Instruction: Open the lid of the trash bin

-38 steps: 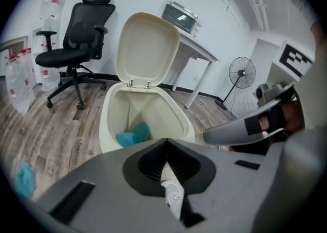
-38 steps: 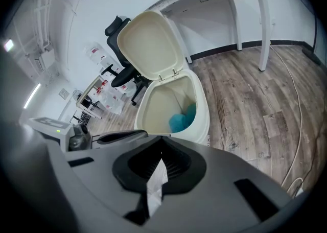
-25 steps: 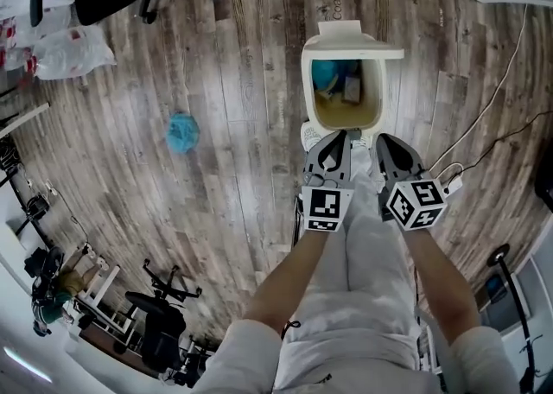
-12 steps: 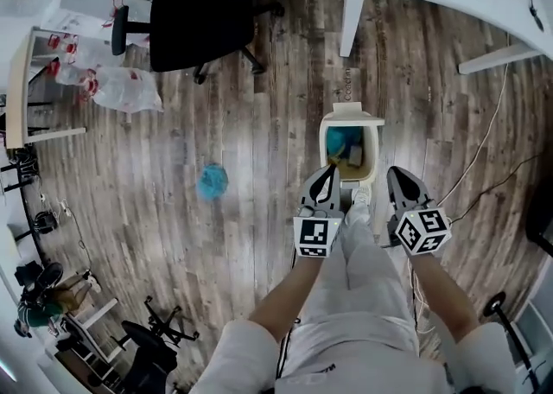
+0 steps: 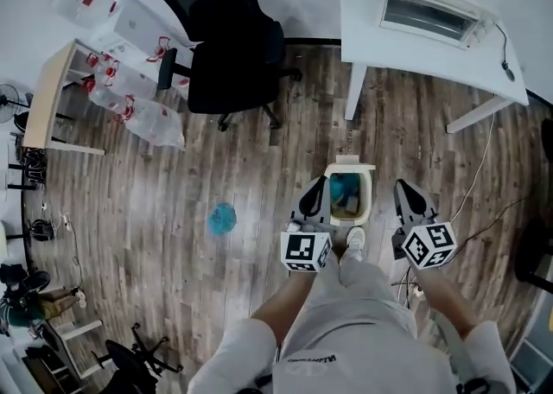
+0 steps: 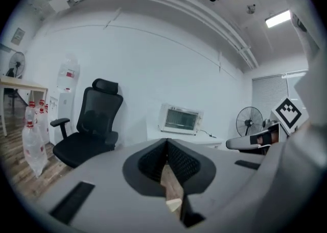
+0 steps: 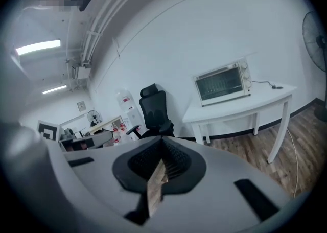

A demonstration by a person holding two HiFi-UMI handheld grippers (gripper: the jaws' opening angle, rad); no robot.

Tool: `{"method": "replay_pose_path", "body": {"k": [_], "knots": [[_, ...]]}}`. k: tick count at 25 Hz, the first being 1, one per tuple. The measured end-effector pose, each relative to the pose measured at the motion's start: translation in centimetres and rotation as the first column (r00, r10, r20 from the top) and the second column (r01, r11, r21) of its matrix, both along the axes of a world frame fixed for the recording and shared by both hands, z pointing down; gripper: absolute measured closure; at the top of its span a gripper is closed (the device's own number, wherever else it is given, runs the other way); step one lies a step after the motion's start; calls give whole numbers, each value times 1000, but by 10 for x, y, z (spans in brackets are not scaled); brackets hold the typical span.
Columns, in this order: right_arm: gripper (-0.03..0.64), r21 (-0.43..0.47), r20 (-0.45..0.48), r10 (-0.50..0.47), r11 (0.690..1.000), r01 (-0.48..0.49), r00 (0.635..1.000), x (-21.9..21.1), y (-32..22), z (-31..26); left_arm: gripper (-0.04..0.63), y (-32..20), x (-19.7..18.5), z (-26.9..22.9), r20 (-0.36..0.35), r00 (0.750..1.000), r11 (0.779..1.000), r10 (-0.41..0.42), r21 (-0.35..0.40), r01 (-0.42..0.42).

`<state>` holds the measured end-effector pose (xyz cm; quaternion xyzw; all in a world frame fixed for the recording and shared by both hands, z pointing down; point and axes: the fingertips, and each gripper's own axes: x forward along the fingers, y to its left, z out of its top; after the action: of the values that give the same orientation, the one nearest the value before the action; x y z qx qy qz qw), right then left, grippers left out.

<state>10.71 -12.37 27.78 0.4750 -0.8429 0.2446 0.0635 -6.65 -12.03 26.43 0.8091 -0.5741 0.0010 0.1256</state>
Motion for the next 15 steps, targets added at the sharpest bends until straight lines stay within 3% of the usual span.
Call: {"method": "replay_pose_path", "body": {"k": [7, 15], "knots": [[601, 162, 34, 65, 984, -70, 997, 34, 3, -118, 594, 4, -27, -123, 55, 998, 985, -4, 172, -5], [600, 322, 105, 184, 924, -209, 977, 88, 15, -217, 594, 20, -58, -217, 49, 998, 945, -40, 327, 22]]}}
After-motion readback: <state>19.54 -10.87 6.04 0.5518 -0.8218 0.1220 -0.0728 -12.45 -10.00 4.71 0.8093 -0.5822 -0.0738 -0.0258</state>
